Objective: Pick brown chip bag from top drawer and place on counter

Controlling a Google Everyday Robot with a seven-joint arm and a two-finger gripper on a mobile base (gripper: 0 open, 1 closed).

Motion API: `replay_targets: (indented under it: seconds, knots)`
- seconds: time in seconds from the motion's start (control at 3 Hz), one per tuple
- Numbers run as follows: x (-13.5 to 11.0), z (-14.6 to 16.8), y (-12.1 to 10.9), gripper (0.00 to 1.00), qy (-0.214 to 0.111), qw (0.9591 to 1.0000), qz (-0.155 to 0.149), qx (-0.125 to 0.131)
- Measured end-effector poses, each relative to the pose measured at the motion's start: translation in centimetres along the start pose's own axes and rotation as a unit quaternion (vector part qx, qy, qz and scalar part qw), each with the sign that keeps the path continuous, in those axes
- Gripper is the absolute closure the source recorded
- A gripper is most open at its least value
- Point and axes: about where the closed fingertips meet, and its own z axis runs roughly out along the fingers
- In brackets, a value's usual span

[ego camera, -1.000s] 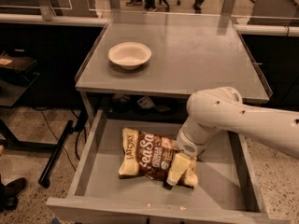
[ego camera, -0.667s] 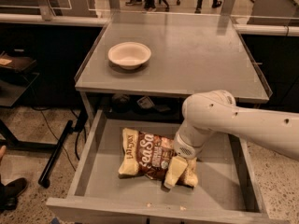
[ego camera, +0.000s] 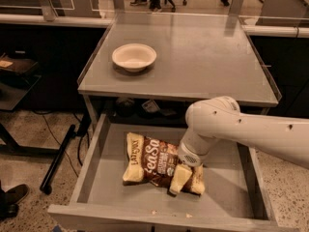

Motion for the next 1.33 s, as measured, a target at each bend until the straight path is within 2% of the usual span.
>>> replay_targets:
  seconds: [1.0, 1.33]
  knots:
    - [0.0, 0.0, 0.0, 0.86, 0.0, 1.0, 0.0, 0.0]
    - [-0.09, -0.45, 0.03, 1.0, 0.0, 1.0, 0.0, 0.0]
